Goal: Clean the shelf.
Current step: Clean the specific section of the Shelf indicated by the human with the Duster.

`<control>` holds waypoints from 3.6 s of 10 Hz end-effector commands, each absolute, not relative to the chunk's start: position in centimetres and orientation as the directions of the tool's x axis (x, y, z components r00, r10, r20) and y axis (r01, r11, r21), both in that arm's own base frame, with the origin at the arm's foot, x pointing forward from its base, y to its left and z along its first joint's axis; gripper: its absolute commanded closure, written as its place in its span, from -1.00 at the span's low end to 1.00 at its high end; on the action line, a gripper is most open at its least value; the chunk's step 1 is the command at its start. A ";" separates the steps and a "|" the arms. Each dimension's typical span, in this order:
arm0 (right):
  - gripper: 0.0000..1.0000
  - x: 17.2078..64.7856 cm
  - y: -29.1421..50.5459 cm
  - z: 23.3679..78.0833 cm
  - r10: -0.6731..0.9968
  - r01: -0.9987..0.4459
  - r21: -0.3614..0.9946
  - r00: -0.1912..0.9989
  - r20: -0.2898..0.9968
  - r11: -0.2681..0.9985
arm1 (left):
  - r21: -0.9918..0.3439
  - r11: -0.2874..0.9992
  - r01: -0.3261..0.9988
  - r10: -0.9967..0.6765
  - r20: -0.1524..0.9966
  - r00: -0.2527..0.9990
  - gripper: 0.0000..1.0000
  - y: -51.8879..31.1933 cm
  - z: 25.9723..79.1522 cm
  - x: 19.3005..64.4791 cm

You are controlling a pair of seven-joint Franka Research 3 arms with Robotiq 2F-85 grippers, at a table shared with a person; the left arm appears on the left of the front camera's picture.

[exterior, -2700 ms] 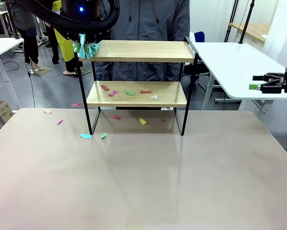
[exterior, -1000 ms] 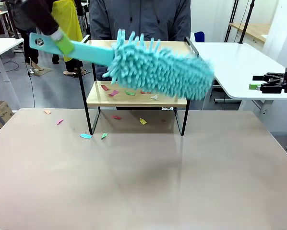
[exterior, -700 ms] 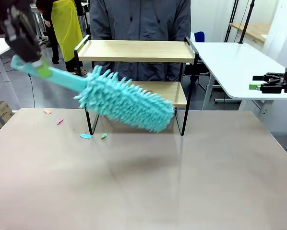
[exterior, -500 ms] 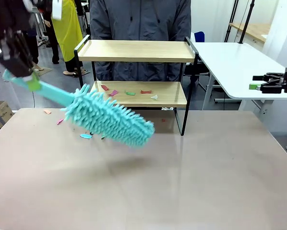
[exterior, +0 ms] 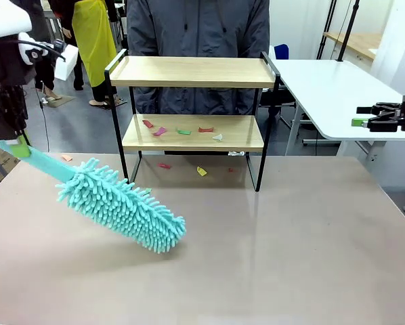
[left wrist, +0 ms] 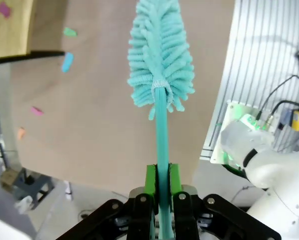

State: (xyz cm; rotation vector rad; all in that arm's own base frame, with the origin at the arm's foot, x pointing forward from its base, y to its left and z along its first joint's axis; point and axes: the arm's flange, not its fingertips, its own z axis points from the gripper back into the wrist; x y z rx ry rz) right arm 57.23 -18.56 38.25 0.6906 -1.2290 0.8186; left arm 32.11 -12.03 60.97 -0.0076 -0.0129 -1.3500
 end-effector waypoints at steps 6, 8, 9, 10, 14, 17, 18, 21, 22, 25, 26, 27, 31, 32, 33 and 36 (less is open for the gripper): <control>-1.00 57.1 -18.1 39.0 0.166 -0.829 0.031 0.148 0.975 0.559 | -0.002 0.196 0.981 -0.981 0.008 0.196 0.74 -12.8 61.1 31.5; -1.00 57.1 -18.1 39.0 0.166 -0.829 0.031 0.148 0.975 0.559 | -0.002 0.196 0.981 -0.981 0.008 0.196 0.74 -12.8 61.1 31.5; -1.00 57.1 -18.1 39.0 0.166 -0.829 0.031 0.148 0.975 0.559 | -0.002 0.196 0.981 -0.981 0.008 0.196 0.74 -12.8 61.1 31.5; -1.00 57.1 -18.1 39.0 0.166 -0.829 0.031 0.148 0.975 0.559 | -0.002 0.196 0.981 -0.981 0.008 0.196 0.74 -12.8 61.1 31.5; -1.00 57.1 -18.1 39.0 0.166 -0.829 0.031 0.148 0.975 0.559 | -0.002 0.196 0.981 -0.981 0.008 0.196 0.74 -12.8 61.1 31.5; -1.00 57.1 -18.1 39.0 0.166 -0.829 0.031 0.148 0.975 0.559 | -0.002 0.196 0.981 -0.981 0.008 0.196 0.74 -12.8 61.1 31.5; -1.00 57.1 -18.1 39.0 0.166 -0.829 0.031 0.148 0.975 0.559 | -0.002 0.196 0.981 -0.981 0.008 0.196 0.74 -12.8 61.1 31.5; -1.00 57.1 -18.1 39.0 0.166 -0.829 0.031 0.148 0.975 0.559 | -0.002 0.196 0.981 -0.981 0.008 0.196 0.74 -12.8 61.1 31.5; -1.00 57.1 -18.1 39.0 0.166 -0.829 0.031 0.148 0.975 0.559 | -0.002 0.196 0.981 -0.981 0.008 0.196 0.74 -12.8 61.1 31.5; -1.00 57.1 -18.1 39.0 0.166 -0.829 0.031 0.148 0.975 0.559 | -0.002 0.196 0.981 -0.981 0.008 0.196 0.74 -12.8 61.1 31.5; -1.00 57.1 -18.1 39.0 0.166 -0.829 0.031 0.148 0.975 0.559 | -0.002 0.196 0.981 -0.981 0.008 0.196 0.74 -12.8 61.1 31.5; -1.00 57.1 -18.1 39.0 0.166 -0.829 0.031 0.148 0.975 0.559 | -0.002 0.196 0.981 -0.981 0.008 0.196 0.74 -12.8 61.1 31.5; -1.00 57.1 -18.1 39.0 0.166 -0.829 0.031 0.148 0.975 0.559 | -0.030 0.225 0.974 -0.969 0.094 0.226 0.74 -13.9 60.8 31.8; -1.00 57.1 -18.1 39.0 0.166 -0.829 0.031 0.148 0.975 0.559 | -0.039 0.261 0.965 -0.951 0.160 0.264 0.74 -14.7 60.7 31.5; -1.00 57.1 -18.1 39.0 0.166 -0.829 0.031 0.148 0.975 0.559 | -0.046 0.308 0.950 -0.924 0.223 0.310 0.74 -15.3 60.6 30.7; -1.00 57.1 -18.1 39.0 0.166 -0.829 0.031 0.148 0.975 0.559 | -0.101 0.456 0.884 -0.834 0.297 0.464 0.74 -20.4 58.6 28.1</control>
